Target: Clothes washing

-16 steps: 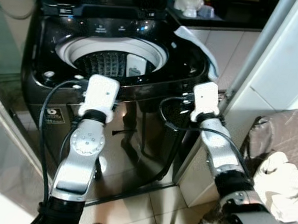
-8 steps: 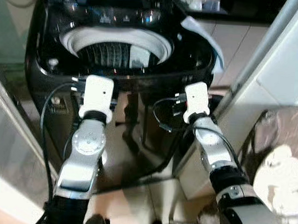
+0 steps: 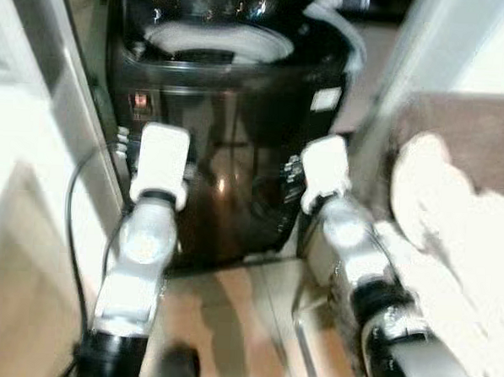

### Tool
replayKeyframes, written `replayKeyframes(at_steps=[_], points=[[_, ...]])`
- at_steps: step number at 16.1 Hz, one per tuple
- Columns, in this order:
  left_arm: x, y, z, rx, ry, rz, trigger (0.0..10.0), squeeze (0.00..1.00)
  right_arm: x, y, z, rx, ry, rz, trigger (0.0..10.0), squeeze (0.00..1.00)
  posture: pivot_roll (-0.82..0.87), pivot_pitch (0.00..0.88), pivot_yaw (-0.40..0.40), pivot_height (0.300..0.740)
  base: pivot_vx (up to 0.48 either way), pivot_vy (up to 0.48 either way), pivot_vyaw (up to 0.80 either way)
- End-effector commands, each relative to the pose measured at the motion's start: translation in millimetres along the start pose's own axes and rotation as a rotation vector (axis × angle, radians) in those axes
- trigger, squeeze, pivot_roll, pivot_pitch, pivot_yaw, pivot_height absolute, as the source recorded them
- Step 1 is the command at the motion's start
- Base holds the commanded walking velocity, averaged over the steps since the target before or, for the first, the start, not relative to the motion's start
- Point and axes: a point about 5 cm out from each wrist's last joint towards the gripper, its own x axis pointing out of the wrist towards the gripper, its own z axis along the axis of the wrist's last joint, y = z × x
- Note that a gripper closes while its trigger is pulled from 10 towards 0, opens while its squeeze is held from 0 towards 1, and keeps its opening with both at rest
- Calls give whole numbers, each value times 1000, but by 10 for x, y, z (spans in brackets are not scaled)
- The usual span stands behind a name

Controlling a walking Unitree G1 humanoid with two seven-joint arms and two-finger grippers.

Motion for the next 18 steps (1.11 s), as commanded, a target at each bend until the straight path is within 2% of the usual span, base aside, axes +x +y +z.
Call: replayKeyframes(at_steps=[1, 7, 9, 11, 16, 18], points=[[47, -24, 113, 6, -43, -10, 10000, 0, 47, -102, 114, -15, -44, -15, 10000, 0, 62, 10, -72, 740, 0, 0, 0], [17, -41, 109, 26, -46, -12, 10000, 0, 74, -3, 120, 1, -45, 38, 10000, 0, 84, 9, -83, 740, 0, 0, 0], [4, -39, 106, 16, -50, -20, 10000, 0, 84, 42, 124, 9, -46, 54, 10000, 0, 90, 4, -83, 740, 0, -356, 0], [9, -14, 110, 21, -54, -7, 10000, 0, 103, 104, 133, -3, -41, 94, 10000, 0, 98, 1, -87, 740, 0, -416, 0], [-23, 36, 91, 28, -45, 35, 10000, 0, 132, 151, 151, 29, -45, 112, 10000, 0, 135, 10, -119, 740, 0, 0, 249], [-46, 84, 80, 60, -39, 60, 10000, 0, 143, 212, 161, 34, -48, 137, 10000, 0, 156, 18, -133, 740, 0, 0, 0]])
